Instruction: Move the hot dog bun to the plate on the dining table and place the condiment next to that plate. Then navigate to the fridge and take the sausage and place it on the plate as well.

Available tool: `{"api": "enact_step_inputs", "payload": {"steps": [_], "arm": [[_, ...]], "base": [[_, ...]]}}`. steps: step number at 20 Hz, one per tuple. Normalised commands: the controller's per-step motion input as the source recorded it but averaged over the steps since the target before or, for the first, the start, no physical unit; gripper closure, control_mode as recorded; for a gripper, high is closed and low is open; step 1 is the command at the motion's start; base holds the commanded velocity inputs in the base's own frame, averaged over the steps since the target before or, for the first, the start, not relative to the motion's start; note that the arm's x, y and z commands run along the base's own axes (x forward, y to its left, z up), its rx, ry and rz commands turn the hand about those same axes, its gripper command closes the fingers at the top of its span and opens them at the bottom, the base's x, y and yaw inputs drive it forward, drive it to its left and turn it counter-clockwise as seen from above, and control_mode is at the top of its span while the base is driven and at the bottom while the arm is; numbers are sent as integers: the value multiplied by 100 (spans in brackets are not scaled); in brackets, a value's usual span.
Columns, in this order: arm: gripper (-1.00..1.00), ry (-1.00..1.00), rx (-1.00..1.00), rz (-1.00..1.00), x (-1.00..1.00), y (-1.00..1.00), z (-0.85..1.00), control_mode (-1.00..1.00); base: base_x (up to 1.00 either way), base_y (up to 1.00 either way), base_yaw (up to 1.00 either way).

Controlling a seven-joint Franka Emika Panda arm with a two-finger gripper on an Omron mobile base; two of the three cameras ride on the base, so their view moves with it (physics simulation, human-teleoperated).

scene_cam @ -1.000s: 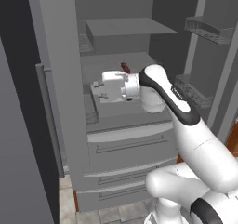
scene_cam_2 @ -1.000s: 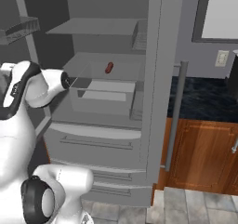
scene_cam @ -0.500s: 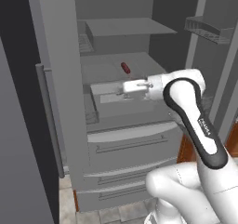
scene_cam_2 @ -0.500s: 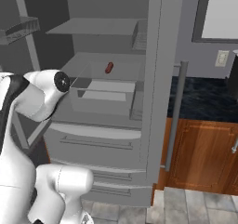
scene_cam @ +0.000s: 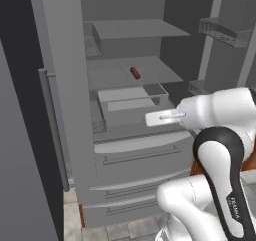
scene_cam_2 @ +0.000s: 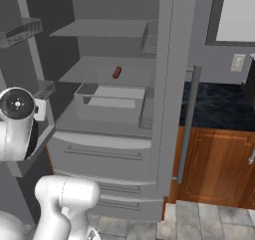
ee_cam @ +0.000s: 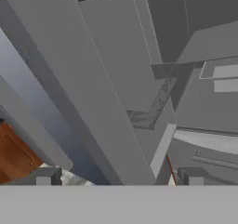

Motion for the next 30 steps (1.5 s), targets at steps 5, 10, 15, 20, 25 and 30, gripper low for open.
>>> {"api": "enact_step_inputs", "payload": {"steps": [5,10,15,20,25,30], "arm": [[-100,0,-32,-25,-67,-43,17,-100],[-100,0,-25,-16,-49,-60,-3,-100],[-100,1,-17,-16,-21,-64,-9,-100],[-100,1,0,-6,0,-6,0,-100],[-100,6,0,0,17,0,0,-100],[-100,4,0,0,11,0,0,100]], "base": [[0,0,0],[0,0,0],[0,0,0],[0,0,0],[0,0,0],[36,0,0]]}}
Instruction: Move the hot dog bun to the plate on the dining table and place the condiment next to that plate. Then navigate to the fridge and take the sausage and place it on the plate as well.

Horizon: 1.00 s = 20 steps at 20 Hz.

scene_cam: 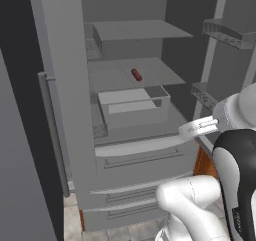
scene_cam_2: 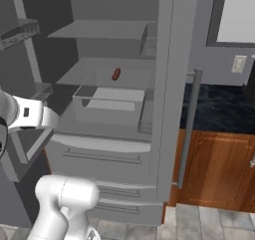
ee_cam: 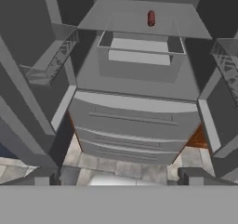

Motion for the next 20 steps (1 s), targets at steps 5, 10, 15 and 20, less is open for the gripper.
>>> {"api": "enact_step_inputs", "payload": {"steps": [5,10,15,20], "arm": [[-100,0,0,0,0,0,0,100],[-100,0,0,0,0,0,0,100],[-100,0,0,0,0,0,0,100],[-100,0,0,0,0,0,0,100]], "base": [[75,0,-2],[69,0,-4],[70,0,-5],[71,0,-5]]}}
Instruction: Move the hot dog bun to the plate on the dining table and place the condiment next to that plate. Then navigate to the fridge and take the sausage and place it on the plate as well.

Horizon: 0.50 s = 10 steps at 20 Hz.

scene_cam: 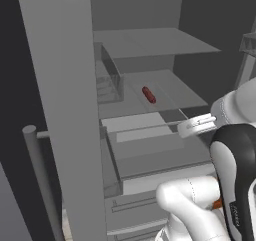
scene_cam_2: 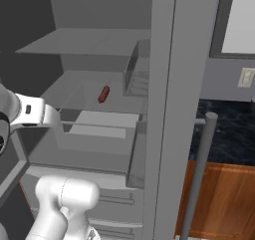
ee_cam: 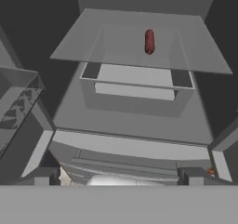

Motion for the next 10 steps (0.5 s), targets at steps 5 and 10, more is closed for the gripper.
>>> {"api": "enact_step_inputs", "payload": {"steps": [5,10], "arm": [[-100,1,0,-4,75,-4,0,-100],[-100,0,0,-8,93,-7,-5,-100]], "base": [[15,0,-1],[0,0,0]]}}
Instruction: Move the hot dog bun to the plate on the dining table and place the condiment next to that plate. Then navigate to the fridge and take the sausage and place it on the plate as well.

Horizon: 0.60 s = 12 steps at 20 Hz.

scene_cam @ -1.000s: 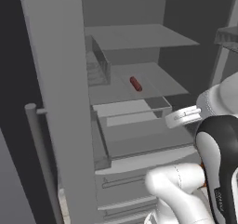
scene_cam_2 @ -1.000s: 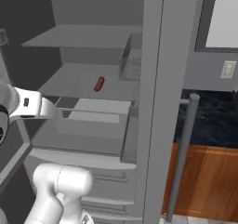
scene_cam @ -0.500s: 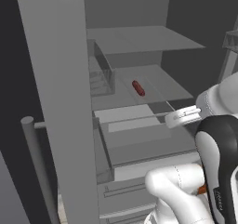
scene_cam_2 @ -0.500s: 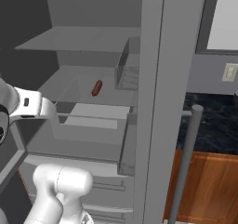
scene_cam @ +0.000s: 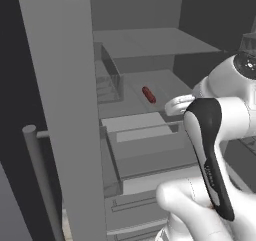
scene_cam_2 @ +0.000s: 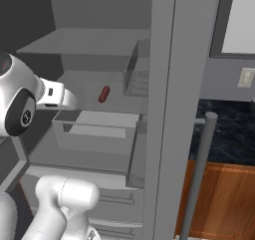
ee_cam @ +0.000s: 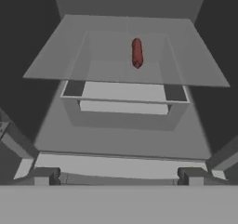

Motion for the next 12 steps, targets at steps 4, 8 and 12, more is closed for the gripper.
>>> {"api": "enact_step_inputs", "payload": {"steps": [4,8,12], "arm": [[-100,0,0,-7,87,-15,-19,-100],[-100,0,0,-5,86,-15,-27,-100],[-100,2,0,-2,84,-11,-37,-100]], "base": [[0,0,0],[0,0,0],[0,0,0]]}}
